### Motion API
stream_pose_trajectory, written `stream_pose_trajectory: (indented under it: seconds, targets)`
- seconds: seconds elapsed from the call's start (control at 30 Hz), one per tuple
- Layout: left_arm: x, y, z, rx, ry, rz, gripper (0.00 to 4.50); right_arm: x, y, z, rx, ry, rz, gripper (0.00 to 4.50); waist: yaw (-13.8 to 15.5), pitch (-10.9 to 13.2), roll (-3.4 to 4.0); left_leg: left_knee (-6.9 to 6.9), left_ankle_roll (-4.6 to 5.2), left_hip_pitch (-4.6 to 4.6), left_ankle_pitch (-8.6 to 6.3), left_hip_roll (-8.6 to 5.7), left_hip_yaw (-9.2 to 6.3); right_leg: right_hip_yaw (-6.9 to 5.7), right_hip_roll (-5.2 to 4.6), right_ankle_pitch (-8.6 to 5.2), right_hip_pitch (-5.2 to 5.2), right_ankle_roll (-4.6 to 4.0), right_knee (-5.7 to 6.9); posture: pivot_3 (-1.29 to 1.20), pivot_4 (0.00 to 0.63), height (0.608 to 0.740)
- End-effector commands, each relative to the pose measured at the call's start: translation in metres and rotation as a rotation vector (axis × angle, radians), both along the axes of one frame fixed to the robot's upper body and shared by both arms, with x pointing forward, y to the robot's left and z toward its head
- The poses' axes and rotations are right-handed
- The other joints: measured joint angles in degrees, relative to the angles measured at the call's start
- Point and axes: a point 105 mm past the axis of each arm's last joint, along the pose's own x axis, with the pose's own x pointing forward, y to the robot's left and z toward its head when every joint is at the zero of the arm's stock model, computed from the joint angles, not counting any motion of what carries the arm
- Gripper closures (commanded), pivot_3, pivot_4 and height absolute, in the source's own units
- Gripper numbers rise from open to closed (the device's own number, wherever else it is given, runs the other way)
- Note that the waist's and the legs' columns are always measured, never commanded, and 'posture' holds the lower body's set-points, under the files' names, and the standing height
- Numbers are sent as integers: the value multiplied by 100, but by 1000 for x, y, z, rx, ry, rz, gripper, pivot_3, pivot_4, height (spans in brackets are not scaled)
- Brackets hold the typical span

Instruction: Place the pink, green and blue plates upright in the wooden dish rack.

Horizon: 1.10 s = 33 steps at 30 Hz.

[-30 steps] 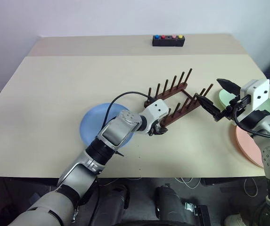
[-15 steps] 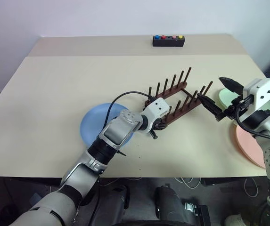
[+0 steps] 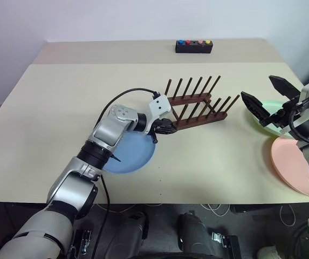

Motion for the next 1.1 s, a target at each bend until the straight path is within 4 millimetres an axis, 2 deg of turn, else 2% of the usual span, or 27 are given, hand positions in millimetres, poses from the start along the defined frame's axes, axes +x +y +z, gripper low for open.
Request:
stream_pose_trajectory:
  seconds: [0.03, 0.17, 0.27, 0.33, 0.43, 0.5, 0.57, 0.63, 0.7, 0.93, 1.1]
  targets:
    - [1, 5, 18, -33, -73, -94, 3806, -5, -5, 20, 0, -77, -17, 0, -17, 0, 0, -1, 0, 0, 0, 0, 0, 0, 0, 0, -2, 0, 1, 0, 150, 740]
    - [3, 14, 8, -23, -39, -130, 3806, -7, -7, 21, -9, -77, -22, 0, -9, 0, 0, 0, 0, 1, 0, 0, 0, 0, 0, 0, -1, 0, 2, 0, 150, 740]
    - [-9, 15, 9, -67, -13, -237, 3806, -8, -7, 21, -13, -78, -23, 0, -9, 0, 0, -1, 0, 0, 0, 0, 0, 0, 0, 0, -2, 0, 2, 0, 150, 740]
    - [-8, 17, 6, -49, -24, -250, 3806, -9, -7, 21, -16, -77, -26, 0, -8, 0, 0, 0, 0, 0, 0, 0, 0, 0, 0, 0, -2, 0, 1, 0, 150, 740]
    - [-17, 17, 3, -44, 25, -324, 3806, -9, -7, 21, -17, -77, -28, 0, -10, 0, 0, 1, 0, 0, 0, 0, 0, 0, 0, 0, -1, 0, 2, 0, 150, 740]
    - [-16, 12, 7, -72, 28, -329, 3806, -10, -7, 21, -17, -77, -29, 0, -10, 0, 0, 0, 1, 0, 0, 0, 0, 0, 0, 0, -1, 0, 2, 0, 150, 740]
    - [-8, 12, -1, -6, -55, -302, 3806, -10, -7, 20, -19, -75, -31, 0, -7, 0, 0, 2, 1, 0, 0, 0, 0, 0, 0, 1, -1, 1, 2, 0, 150, 740]
    - [-11, 17, -13, 64, -30, -342, 3806, -11, -8, 20, -22, -74, -35, 0, -13, 0, -1, 2, 1, 0, 0, 0, 0, 0, 0, 1, 0, 2, 2, 0, 150, 740]
    - [-6, 18, -18, 93, -54, -316, 3806, -12, -8, 20, -23, -73, -37, 0, -19, 0, 0, 1, 1, 0, 0, 0, 1, 0, 0, 1, -1, 2, 2, 0, 150, 740]
    - [4, 13, -19, 68, -84, -254, 3806, -13, -8, 20, -28, -70, -38, 0, -19, 0, -1, 4, 3, 0, -1, 0, 1, 0, 1, 3, 0, 5, 3, 0, 150, 740]
    - [2, 11, -23, 72, -93, -258, 3806, -12, -7, 19, -30, -67, -38, 0, -15, 0, -1, 4, 3, 0, -1, 0, 1, 0, 1, 3, 0, 5, 3, 0, 150, 740]
